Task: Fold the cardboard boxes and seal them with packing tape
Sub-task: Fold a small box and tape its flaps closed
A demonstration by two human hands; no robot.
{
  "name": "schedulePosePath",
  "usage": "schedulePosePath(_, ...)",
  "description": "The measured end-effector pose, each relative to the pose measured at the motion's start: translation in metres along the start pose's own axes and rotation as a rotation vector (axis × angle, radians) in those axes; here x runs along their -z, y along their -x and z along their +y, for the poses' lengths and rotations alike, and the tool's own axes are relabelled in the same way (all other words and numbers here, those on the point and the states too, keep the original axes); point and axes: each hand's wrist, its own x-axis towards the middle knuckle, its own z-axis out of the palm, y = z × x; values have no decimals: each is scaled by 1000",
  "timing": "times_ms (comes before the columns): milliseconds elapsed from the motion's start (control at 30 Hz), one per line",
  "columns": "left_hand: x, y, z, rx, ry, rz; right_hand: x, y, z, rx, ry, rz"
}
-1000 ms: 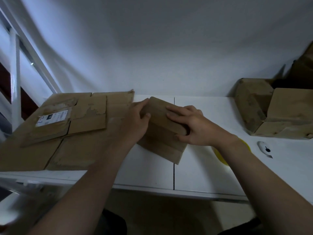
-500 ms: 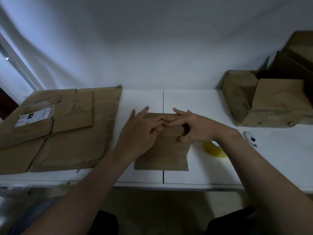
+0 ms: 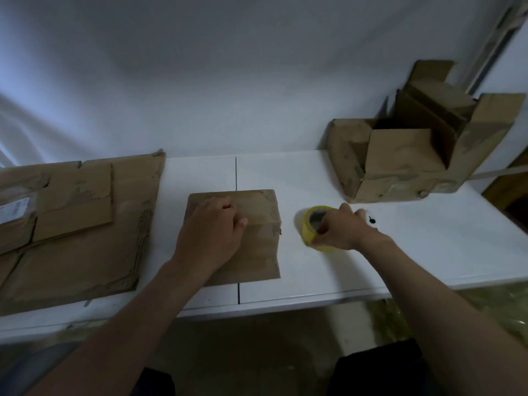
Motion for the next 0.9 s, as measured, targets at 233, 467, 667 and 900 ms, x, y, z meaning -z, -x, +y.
schedulePosePath(233, 9, -1, 13, 175, 401, 132, 30, 11, -15, -41, -1025, 390)
schedulePosePath(467, 11, -3, 19, 164, 563, 75, 67, 37, -82, 168, -1455, 356)
schedulePosePath(667, 14, -9, 16, 168, 455, 171, 67, 35, -114, 270, -1102, 304)
schedulePosePath(900, 20, -14, 0, 138, 502, 86, 61, 11, -93, 547, -749, 498)
